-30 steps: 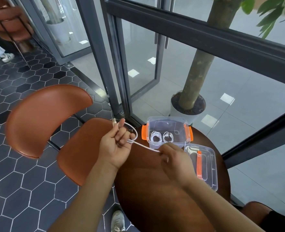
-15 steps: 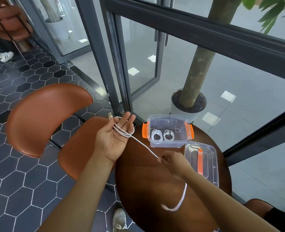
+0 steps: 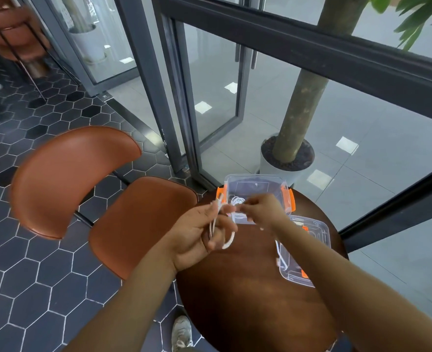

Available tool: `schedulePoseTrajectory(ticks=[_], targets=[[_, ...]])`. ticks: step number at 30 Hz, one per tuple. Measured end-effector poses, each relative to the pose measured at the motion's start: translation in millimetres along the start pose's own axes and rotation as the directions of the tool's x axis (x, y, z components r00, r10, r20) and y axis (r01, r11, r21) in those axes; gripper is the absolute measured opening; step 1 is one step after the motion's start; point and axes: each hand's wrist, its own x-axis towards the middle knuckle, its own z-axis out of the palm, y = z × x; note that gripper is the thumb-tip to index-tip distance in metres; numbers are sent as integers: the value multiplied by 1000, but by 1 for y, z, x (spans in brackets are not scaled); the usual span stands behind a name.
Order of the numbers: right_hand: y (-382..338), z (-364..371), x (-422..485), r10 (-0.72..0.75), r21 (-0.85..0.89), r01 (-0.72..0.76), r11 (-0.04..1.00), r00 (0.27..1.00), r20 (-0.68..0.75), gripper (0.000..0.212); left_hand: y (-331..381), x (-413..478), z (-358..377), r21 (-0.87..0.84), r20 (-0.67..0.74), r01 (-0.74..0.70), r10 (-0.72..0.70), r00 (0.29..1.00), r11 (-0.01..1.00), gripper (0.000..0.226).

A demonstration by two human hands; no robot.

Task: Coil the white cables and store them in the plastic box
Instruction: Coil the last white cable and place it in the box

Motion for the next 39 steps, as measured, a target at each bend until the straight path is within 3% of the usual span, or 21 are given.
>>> schedulePoseTrajectory(ticks=[3,6,15,19,22,26,30,35,39], targets=[[-32,-16,-1,-62,77,60,995,998,30,21,-2,-2,-1,297,66,121,-146,987,947,34],[-52,-28,-8,-103,229,87,969,993,58,19,-3,-1,-1,440,-9,157,-170,985,884,32],[-47,-23,-46,-304,193,292,937,952,33,12,-19,11,-1,337,-234,44,39,971,941,41],[-30,-2,-56,-372,-33,371,928,928,-17,8,-19,17,1,86,-293,1,24,956,996,40],[-18,20,-64,-482,-180,469,864,875,-34,8,-21,22,4,-36,-286,8,-18,958,999,40],[-7,27,-69,-581,-217,564,797,814,-15,16,-16,21,13,-201,-277,-30,-28,960,979,31],[1,27,-82,-587,-161,574,803,808,-46,41,-11,22,7,-373,-257,-121,23,966,920,31],[33,32,-77,-494,-97,493,865,869,11,19,2,17,-1,-412,-243,-185,89,966,892,31],[53,24,-62,-296,43,293,955,948,119,15,2,9,3,-313,-81,-123,103,991,942,27]])
